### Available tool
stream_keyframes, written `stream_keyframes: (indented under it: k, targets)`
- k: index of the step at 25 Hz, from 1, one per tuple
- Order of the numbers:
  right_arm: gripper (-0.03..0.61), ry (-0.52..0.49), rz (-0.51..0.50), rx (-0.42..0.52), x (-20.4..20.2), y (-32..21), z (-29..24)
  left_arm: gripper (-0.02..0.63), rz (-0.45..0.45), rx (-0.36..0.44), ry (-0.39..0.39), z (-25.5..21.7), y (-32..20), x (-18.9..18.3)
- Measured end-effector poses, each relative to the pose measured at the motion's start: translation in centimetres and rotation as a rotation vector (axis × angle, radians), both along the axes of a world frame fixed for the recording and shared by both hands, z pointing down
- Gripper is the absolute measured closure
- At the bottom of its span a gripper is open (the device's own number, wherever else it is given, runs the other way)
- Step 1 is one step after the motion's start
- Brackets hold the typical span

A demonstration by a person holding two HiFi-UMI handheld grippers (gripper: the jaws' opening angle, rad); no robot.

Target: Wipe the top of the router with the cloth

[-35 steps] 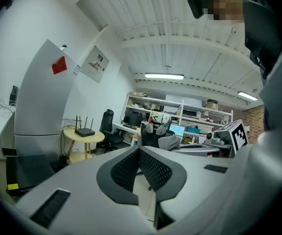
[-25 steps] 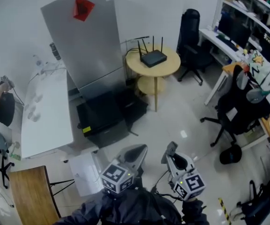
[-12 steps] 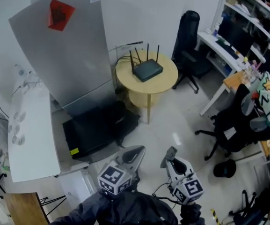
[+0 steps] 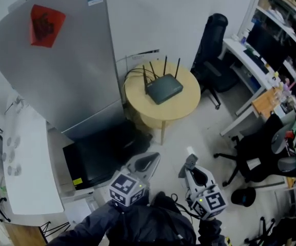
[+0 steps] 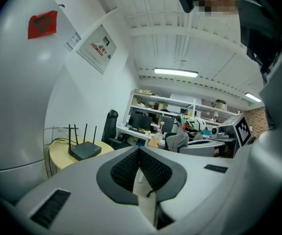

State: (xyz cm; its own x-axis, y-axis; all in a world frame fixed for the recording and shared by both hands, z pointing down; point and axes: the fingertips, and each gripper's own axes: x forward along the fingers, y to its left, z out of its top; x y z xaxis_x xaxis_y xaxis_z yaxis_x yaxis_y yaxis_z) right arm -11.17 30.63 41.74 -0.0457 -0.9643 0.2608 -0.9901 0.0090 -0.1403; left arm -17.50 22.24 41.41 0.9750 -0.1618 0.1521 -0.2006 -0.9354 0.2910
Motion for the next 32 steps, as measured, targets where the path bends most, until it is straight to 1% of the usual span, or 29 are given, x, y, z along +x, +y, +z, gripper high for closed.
stream_keyframes:
  k: [3, 7, 11, 16, 20, 22, 27, 32]
  targets:
    - [0.506, 0.005, -0.005, -0.007, 2.2, -2.6, 0.3, 0.612, -0.003, -0.008, 0.004, 0.1, -2.5, 2.3]
    - [0.506, 0.008, -0.017, 0.010, 6.0, -6.4, 0.3, 0.612, -0.014, -0.004, 0.004, 0.3, -5.8, 5.8]
    - [0.506, 0.003, -0.040, 0.022, 11.0, -10.9, 0.5, 0.612, -0.031, -0.002, -0.011, 0.3, -9.8, 10.4]
    - [0.506, 0.022, -0.082, 0.028, 17.6, -16.0, 0.7, 0.612, -0.079, -0.009, -0.023, 0.0, -14.8, 16.6]
    - [0.506, -0.019, -0.098, 0.031, 22.4, -18.9, 0.9, 0.612, -0.111, -0.002, -0.036, -0.1, -17.6, 21.3]
    - [0.506, -0.022, -0.112, 0.025, 24.4, -20.0, 1.4, 0.612, -0.120, -0.002, -0.038, 0.0, -18.6, 23.3]
    - [0.506, -0.049, -0.123, 0.001, 27.9, -22.7, 2.5, 0.612, -0.133, -0.017, -0.065, 0.9, -20.8, 26.0]
    - [0.506, -0.036, -0.135, -0.010, 29.9, -27.0, 2.8, 0.612, -0.140, -0.028, -0.066, 1.6, -24.6, 27.5]
